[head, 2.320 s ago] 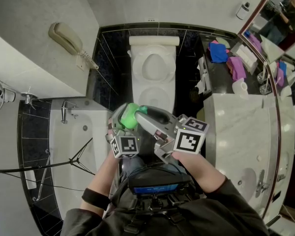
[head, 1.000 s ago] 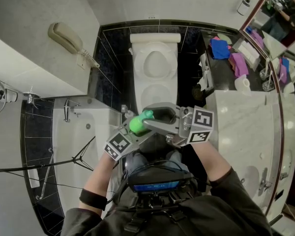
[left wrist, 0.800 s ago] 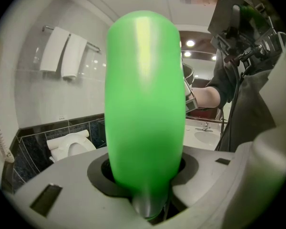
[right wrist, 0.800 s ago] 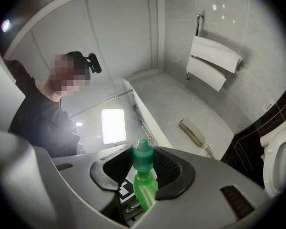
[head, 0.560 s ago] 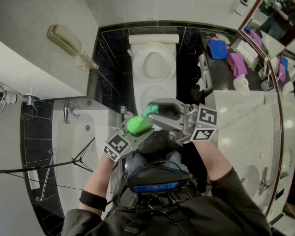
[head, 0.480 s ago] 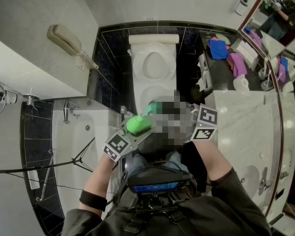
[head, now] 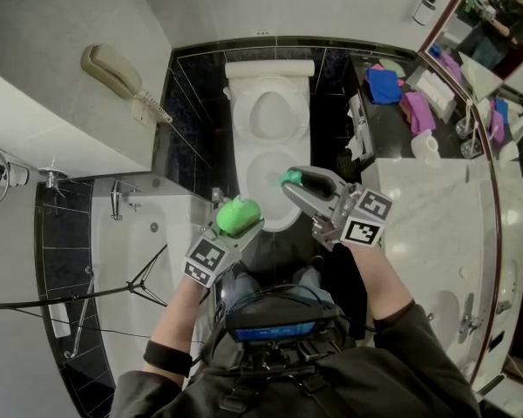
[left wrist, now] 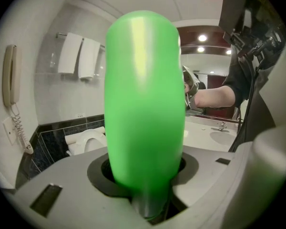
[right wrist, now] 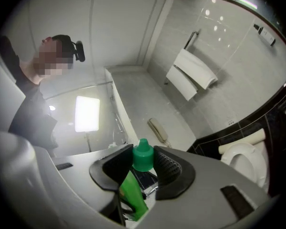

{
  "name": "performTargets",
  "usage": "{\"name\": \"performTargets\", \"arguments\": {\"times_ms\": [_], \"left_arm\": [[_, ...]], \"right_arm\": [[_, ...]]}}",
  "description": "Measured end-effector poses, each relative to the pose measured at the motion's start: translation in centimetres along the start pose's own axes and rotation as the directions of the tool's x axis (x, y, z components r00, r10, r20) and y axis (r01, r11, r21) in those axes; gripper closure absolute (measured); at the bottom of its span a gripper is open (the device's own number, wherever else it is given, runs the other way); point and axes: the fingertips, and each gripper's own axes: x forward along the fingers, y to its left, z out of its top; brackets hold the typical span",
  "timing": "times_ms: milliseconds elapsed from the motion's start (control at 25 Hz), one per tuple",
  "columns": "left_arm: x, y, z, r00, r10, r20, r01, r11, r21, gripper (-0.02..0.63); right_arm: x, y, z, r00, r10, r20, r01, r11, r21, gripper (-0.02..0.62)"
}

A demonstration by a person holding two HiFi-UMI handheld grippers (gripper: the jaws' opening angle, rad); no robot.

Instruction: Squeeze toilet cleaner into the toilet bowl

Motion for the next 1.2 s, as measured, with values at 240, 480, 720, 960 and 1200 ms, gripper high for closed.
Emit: {"name": "performTargets", "arguments": {"times_ms": [240,480,720,960,1200], "left_arm": [[-0.3,0.9,-1.7,0.997,0.075,-0.033,-0.076,0.997,-0.033,0.413],[-0.6,1.4,-3.1,0.992,0.118,-0.052,-0.122,0.99,-0.076,0.413],[-0.8,1.4,-4.0,0.988,0.141,-0.067,-0.147,0.985,-0.086,0.413],[-1.1,1.8,-4.5,0.981,0.174,-0.084,-0.181,0.98,-0.087,0.414],[-1.4,2.4,-5.2,0.975,0.2,-0.095,-0.208,0.974,-0.086,0.414]], "right_arm": [[-3.7,-5.2,-4.7,0.949,-0.278,-0.147,0.265,0.959,-0.102,0.445],[-8.3,-9.4,-9.2,0.834,-0.513,-0.205,0.478,0.856,-0.2,0.446],[-10.9,-10.6,-12.0,0.755,-0.619,-0.217,0.574,0.783,-0.238,0.448],[-12.2,-10.8,-13.1,0.725,-0.654,-0.217,0.605,0.755,-0.253,0.448],[-12.3,-10.8,-13.4,0.722,-0.656,-0.221,0.612,0.754,-0.241,0.449]]}}
